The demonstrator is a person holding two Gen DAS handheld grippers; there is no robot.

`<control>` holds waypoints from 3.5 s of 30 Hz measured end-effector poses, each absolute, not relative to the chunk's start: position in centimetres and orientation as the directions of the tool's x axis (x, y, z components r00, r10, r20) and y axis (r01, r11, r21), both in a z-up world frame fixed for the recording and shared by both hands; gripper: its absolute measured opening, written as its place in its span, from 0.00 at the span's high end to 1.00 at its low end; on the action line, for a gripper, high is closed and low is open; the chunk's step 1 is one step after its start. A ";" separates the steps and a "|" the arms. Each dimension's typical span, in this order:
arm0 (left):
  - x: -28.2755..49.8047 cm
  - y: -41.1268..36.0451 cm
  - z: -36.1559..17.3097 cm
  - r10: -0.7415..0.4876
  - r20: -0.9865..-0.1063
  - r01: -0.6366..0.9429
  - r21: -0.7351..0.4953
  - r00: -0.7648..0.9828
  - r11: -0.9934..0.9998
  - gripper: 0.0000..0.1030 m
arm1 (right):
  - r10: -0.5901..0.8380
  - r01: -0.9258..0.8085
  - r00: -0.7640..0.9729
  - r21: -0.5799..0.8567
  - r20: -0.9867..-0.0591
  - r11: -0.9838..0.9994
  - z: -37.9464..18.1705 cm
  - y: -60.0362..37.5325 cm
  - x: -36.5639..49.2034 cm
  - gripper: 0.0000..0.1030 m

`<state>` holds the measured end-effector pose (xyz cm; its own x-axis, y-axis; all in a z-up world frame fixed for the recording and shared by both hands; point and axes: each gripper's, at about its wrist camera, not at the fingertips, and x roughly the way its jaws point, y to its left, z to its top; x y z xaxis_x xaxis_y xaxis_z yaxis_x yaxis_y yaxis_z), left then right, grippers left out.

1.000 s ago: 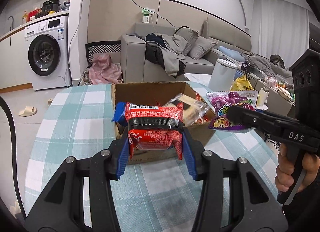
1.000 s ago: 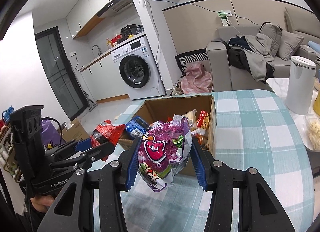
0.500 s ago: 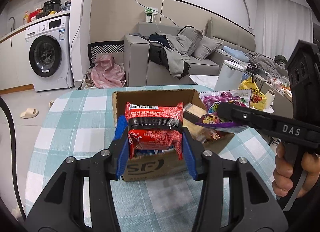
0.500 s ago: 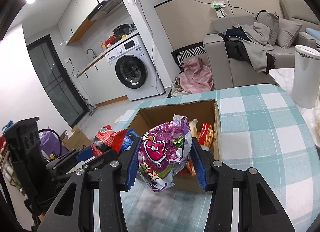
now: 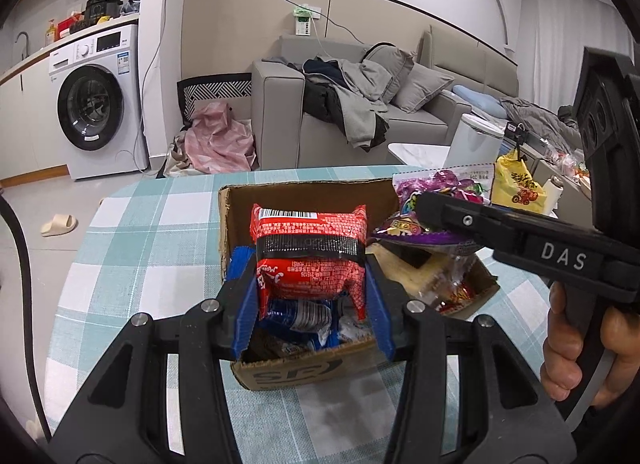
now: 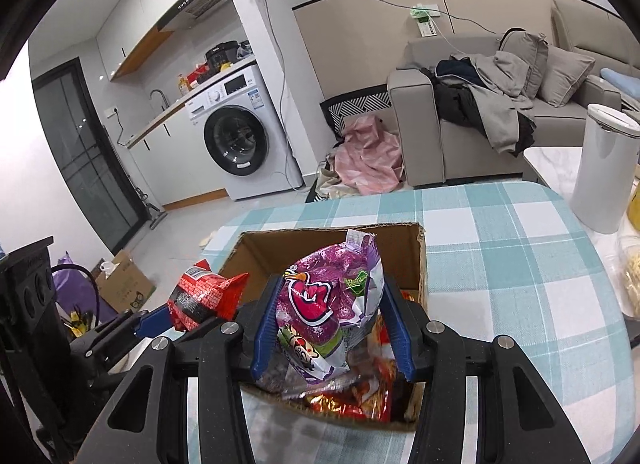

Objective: Organize snacks

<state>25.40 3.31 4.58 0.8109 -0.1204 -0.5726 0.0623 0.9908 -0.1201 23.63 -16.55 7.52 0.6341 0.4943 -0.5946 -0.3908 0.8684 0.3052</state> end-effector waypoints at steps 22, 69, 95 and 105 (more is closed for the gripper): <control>27.3 3.2 3.2 -0.077 -0.591 0.045 -0.070 0.803 0.997 0.35 | 0.494 -0.416 0.619 0.279 -0.610 0.866 6.6 -14.6 25.2 0.39; 12.2 3.9 1.6 -0.027 -0.368 0.002 -0.069 0.929 0.998 0.00 | 0.575 -0.567 0.733 0.142 -0.363 0.811 3.0 -21.6 11.7 0.00; 12.7 3.8 0.4 -0.027 -0.384 0.005 -0.057 0.923 0.998 0.00 | 0.567 -0.557 0.755 0.132 -0.329 0.820 2.3 -22.0 11.2 0.00; 12.8 3.8 0.4 -0.026 -0.384 0.004 -0.058 0.923 0.998 0.00 | 0.569 -0.560 0.753 0.133 -0.329 0.818 2.3 -22.0 11.2 0.00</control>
<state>12.76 3.78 0.36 0.9228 -0.0264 -0.3844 0.0045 0.9983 -0.0578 11.18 -22.05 2.27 0.7533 0.5692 -0.3295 -0.5597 0.8179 0.1334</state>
